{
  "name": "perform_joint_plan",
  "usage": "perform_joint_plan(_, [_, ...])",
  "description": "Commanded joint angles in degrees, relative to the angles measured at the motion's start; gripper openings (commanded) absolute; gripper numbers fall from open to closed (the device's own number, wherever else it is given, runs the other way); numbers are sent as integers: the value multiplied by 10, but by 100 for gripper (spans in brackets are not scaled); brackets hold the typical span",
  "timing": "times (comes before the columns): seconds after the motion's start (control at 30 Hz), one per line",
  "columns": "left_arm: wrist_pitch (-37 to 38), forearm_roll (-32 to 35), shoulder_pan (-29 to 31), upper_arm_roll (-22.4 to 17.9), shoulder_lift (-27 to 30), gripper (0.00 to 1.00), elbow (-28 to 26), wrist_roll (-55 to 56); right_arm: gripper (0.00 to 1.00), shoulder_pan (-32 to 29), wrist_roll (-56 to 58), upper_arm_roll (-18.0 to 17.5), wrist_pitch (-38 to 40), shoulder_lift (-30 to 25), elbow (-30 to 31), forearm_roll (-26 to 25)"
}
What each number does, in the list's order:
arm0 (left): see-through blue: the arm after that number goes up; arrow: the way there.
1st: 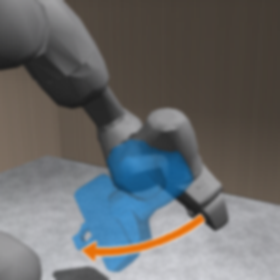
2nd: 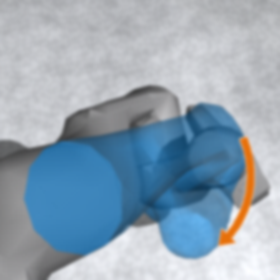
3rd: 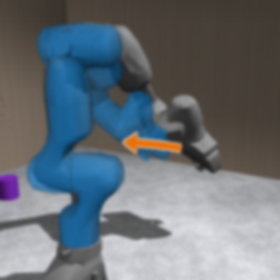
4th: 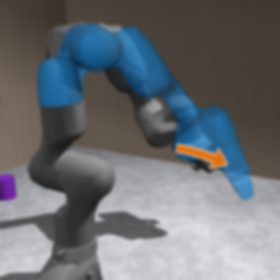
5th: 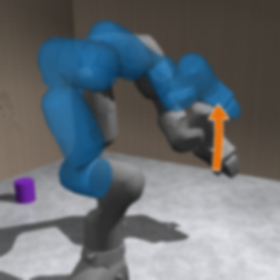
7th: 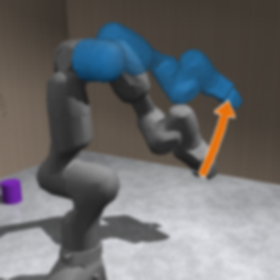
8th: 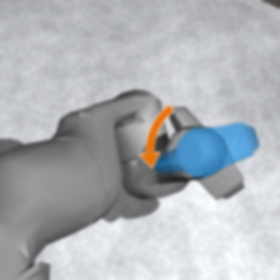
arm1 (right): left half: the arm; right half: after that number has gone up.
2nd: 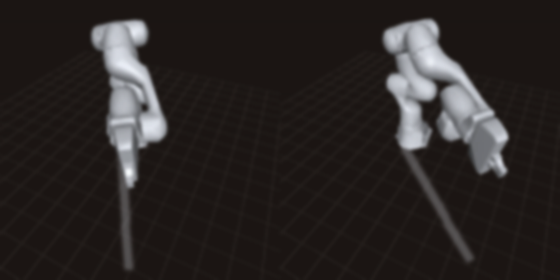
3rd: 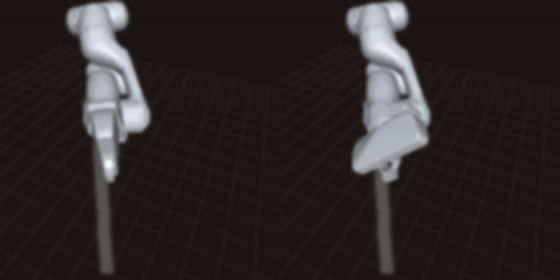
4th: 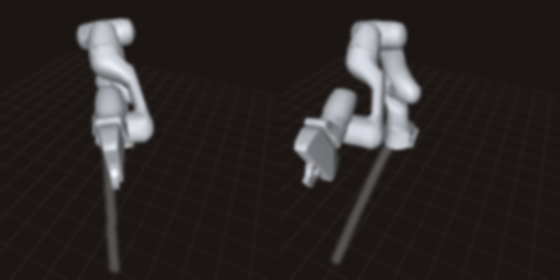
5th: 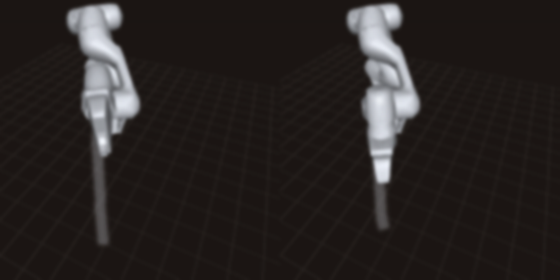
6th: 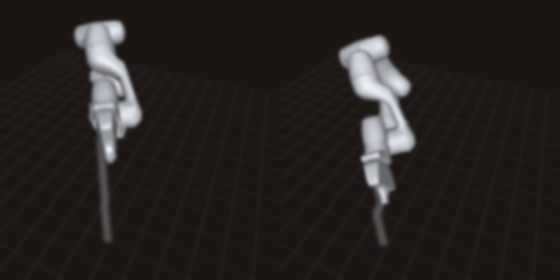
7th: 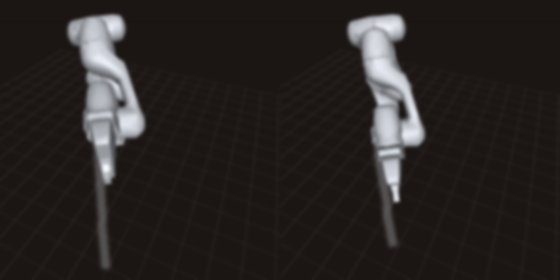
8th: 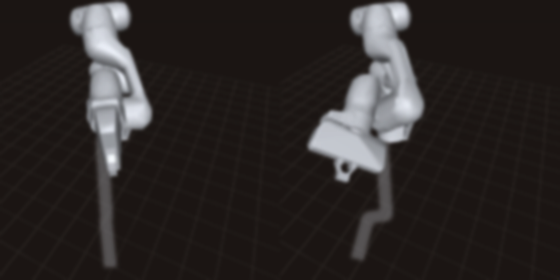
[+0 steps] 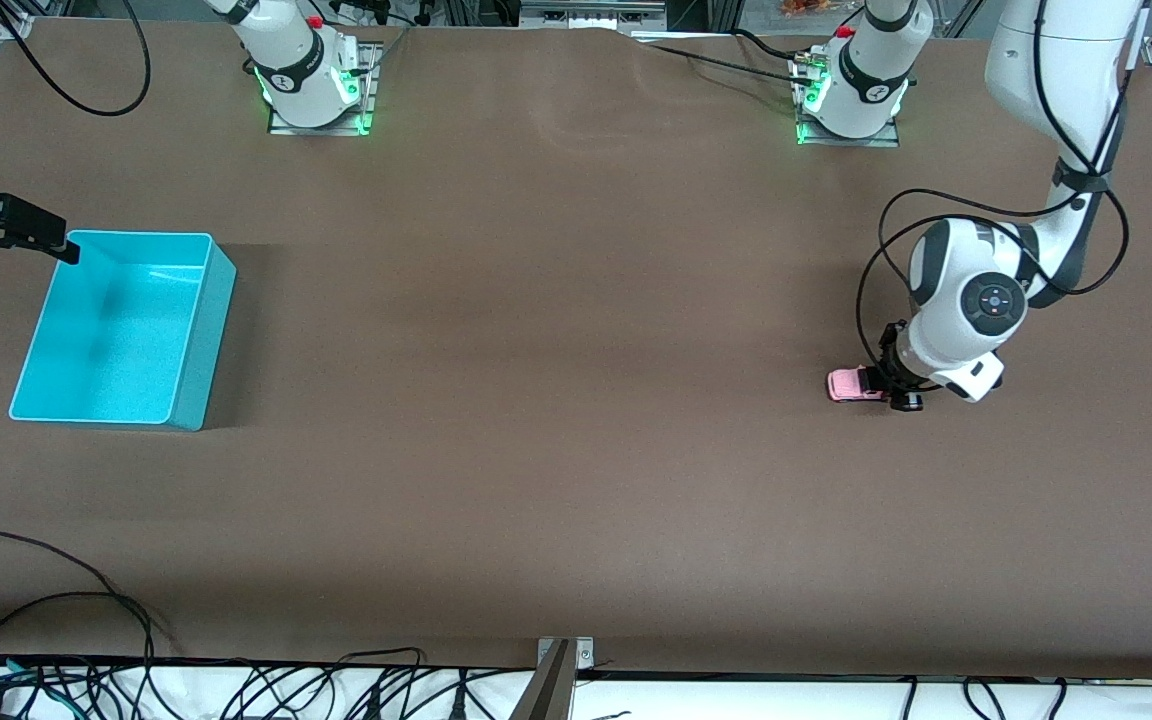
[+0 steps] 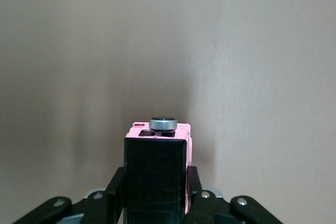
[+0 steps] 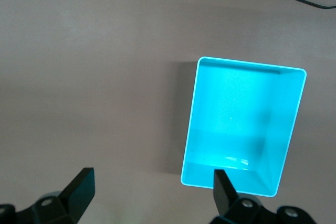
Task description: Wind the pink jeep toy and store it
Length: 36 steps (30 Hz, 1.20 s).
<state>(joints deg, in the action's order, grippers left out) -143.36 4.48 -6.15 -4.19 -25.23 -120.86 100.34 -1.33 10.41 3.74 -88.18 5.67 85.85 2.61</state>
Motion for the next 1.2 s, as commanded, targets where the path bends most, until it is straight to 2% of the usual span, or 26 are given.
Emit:
perform_joint_plan(0.0, [-28,18,28,0,-25,18,1,-35,100,1,-5,-2,6,-5,2,-3])
perform_joint_plan(0.6, [-39,18,113,0,-36,18,2,-186,100,1,-5,-2,5,-5,2,-3])
perform_joint_plan(0.8, [-39,18,123,0,-36,26,3,-197,100,1,-5,-2,5,-5,2,-3])
perform_joint_plan(0.83, [-39,18,123,0,-36,31,4,-197,100,1,-5,-2,5,-4,2,-2])
perform_joint_plan(0.87, [-39,18,125,0,-36,43,4,-197,100,1,-5,-2,5,-5,2,-2])
perform_joint_plan(0.93, [-38,18,125,-1,-36,85,6,-199,100,1,-5,-2,5,-4,2,-2])
perform_joint_plan(0.97, [-38,18,125,-1,-36,100,8,-202,100,1,-5,-2,6,-5,2,-3])
perform_joint_plan(1.17, [-25,18,127,-5,-29,100,25,-221,100,1,-5,-2,5,-4,2,-3])
